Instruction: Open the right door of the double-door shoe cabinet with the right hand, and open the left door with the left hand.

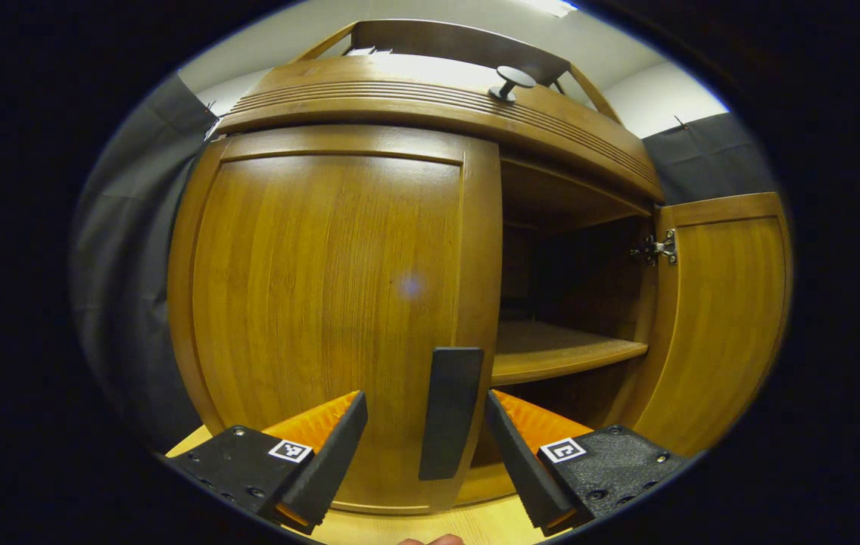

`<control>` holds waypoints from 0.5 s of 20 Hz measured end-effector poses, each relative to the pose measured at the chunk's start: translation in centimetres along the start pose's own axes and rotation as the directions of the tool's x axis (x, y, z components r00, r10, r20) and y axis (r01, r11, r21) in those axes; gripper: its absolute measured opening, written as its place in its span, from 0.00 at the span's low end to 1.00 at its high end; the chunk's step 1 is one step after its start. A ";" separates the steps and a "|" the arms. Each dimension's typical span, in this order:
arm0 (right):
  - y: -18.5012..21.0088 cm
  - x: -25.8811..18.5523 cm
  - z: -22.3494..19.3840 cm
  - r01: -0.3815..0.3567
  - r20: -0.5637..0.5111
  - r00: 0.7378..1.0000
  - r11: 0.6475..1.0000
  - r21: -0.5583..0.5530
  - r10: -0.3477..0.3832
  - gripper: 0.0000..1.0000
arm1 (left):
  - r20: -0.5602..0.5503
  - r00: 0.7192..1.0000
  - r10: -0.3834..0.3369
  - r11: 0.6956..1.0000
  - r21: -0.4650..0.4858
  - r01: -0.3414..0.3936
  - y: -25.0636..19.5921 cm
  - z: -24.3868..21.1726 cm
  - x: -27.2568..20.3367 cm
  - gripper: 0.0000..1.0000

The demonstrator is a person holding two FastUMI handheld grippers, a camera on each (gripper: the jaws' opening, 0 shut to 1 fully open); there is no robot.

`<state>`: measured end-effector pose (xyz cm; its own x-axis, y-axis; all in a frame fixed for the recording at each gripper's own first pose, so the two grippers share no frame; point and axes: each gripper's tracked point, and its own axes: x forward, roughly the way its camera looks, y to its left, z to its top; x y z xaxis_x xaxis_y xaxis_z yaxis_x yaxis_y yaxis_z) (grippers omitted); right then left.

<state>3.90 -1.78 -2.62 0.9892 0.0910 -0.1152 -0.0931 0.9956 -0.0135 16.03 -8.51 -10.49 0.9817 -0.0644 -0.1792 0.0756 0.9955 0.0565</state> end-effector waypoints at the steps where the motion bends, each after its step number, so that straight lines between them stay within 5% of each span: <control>1: 0.1 0.1 0.1 0.000 -0.001 1.000 1.000 -0.003 0.000 1.00 | -0.006 1.000 0.015 1.000 -0.001 -0.015 0.2 -0.3 0.5 0.92; 10: 1.3 1.0 0.4 -0.017 -0.007 1.000 0.999 -0.027 0.017 0.98 | -0.007 0.999 0.032 0.999 0.010 -0.032 0.5 -1.3 1.5 0.94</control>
<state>4.86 -0.38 -2.40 0.9866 0.1077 -0.1223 -0.1131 0.9929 -0.0381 17.34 -8.01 -11.98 0.9825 -0.0324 -0.1837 0.0462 0.9964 0.0717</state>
